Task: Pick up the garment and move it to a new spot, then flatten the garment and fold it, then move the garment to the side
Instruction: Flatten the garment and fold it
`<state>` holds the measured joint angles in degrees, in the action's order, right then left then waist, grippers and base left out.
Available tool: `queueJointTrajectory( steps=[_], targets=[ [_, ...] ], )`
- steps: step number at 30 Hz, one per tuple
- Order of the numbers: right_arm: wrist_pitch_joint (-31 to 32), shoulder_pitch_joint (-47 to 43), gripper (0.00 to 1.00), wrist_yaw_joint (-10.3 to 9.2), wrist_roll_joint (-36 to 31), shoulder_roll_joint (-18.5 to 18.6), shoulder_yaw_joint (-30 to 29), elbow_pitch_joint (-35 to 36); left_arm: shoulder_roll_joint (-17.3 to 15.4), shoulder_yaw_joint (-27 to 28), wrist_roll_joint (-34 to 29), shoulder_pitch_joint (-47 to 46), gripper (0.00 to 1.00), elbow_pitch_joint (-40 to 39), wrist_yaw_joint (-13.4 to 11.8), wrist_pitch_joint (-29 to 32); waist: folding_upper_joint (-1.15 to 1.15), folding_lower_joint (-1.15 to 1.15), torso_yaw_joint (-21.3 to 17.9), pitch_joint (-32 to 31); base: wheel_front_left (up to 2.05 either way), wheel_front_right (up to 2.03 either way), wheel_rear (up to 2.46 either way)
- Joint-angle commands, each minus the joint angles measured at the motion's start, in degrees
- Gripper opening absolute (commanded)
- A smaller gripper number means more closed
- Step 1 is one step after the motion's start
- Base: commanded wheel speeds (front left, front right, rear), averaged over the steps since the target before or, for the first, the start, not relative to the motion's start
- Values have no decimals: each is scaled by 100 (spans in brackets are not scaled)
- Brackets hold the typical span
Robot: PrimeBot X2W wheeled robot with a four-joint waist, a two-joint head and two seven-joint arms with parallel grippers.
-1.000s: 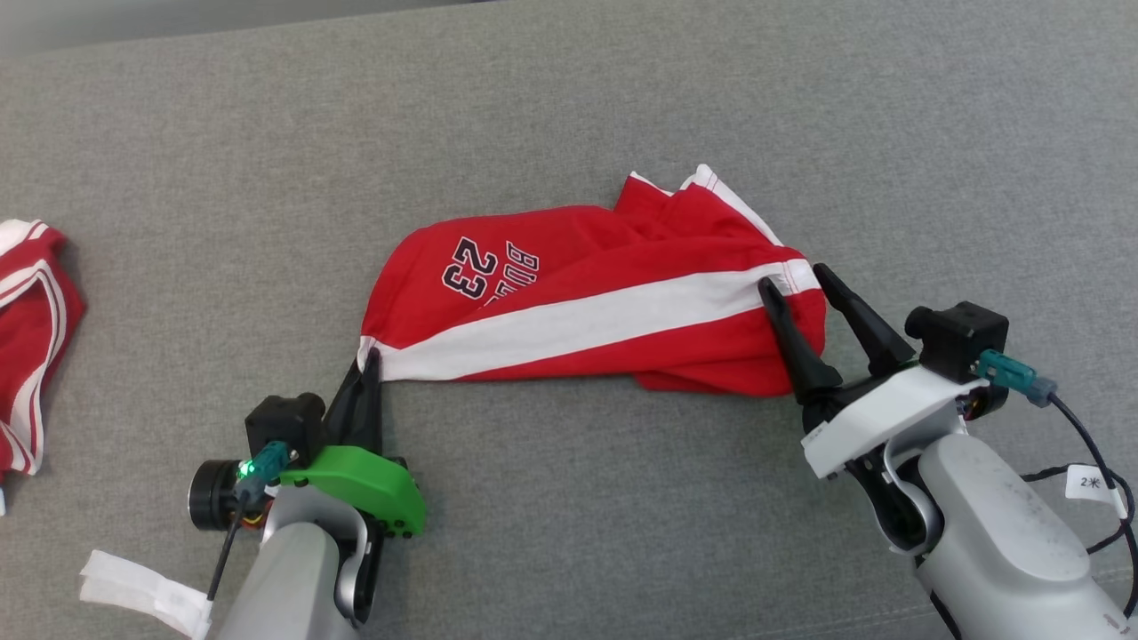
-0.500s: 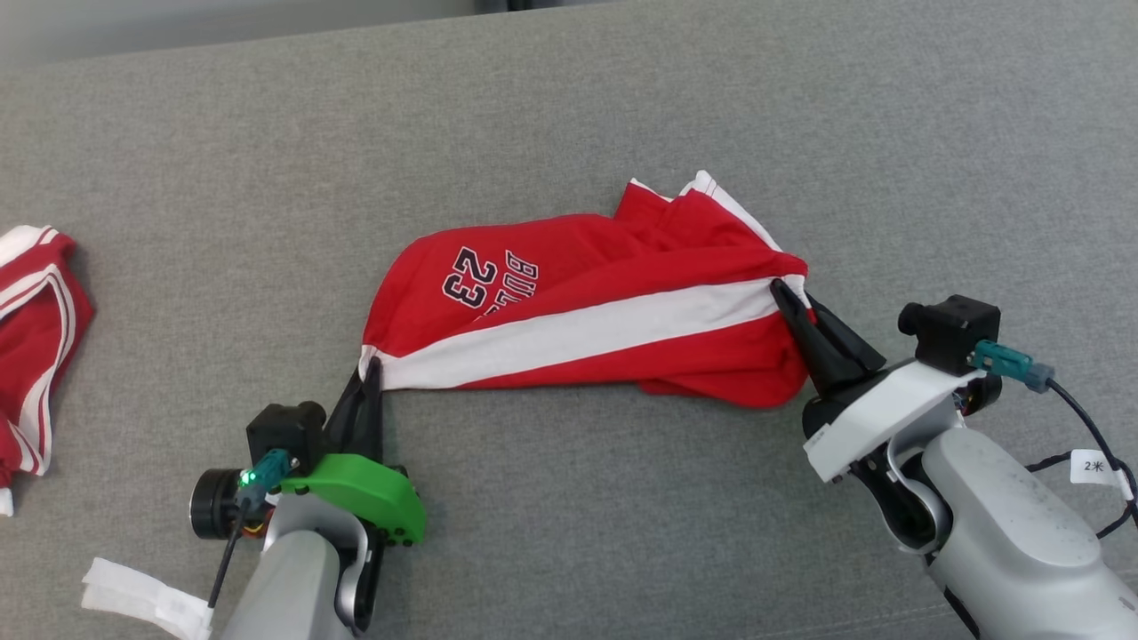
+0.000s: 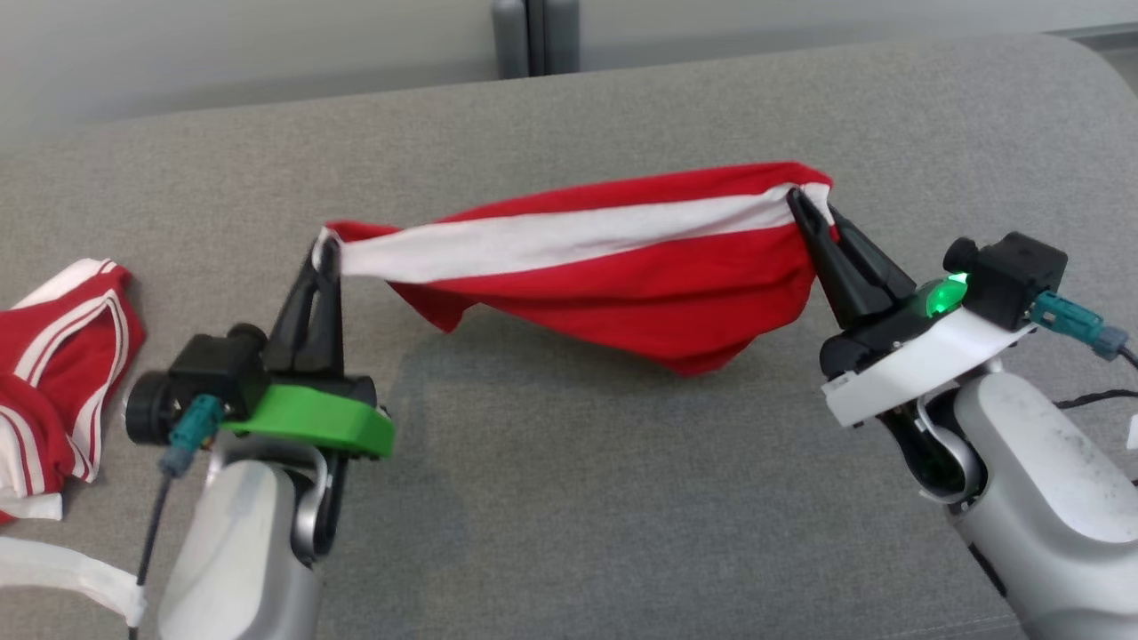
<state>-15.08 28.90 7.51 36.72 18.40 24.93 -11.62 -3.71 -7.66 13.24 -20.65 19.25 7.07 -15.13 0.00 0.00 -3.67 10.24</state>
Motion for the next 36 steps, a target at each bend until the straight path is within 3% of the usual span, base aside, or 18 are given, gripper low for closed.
queueJointTrajectory(
  steps=[1, 7, 14, 21, 24, 30, 33, 36],
  targets=[
    [-13, 132, 0, -4, 10, 123, 10, 158, -159, 9, -58, -198, 0, -207, 30, -3, 0, 0, 137, -319, 0, 0, 0],
    [65, 686, 0, -4, 218, 635, 55, 689, -916, -241, 152, -1006, 0, -840, 49, 92, 0, 0, 244, -571, 0, 0, 0],
    [734, 1561, 0, -4, 356, 1028, 79, 893, -1404, -422, 855, -1997, 0, -1155, 47, 1020, 0, 0, 328, -196, 0, 0, 0],
    [927, 2594, 0, -4, 189, 936, 433, 140, -1350, -400, 1248, -2798, 0, -513, 47, 1342, 0, 0, 337, 676, 0, 0, 0],
    [696, 3213, 0, -6, -94, 838, 624, -429, -1273, -361, 1202, -3295, 0, -72, 16, 1112, 0, 0, 348, 1045, 0, 0, 0],
    [50, 4450, 0, -7, -889, 573, 408, -1539, -1131, -271, 944, -4416, 0, 698, -132, 311, 0, 0, 418, 1431, 0, 0, 0],
    [-7, 4769, 0, -7, -1265, 449, 203, -1618, -1051, -212, 885, -4746, 0, 867, -134, 86, 0, 0, 479, 1448, 0, 0, 0],
    [-12, 4502, 0, -7, -1571, 314, -98, -1297, -1005, -133, 834, -4674, 0, 849, -99, -3, 0, 0, 533, 1378, 0, 0, 0]
  ],
)
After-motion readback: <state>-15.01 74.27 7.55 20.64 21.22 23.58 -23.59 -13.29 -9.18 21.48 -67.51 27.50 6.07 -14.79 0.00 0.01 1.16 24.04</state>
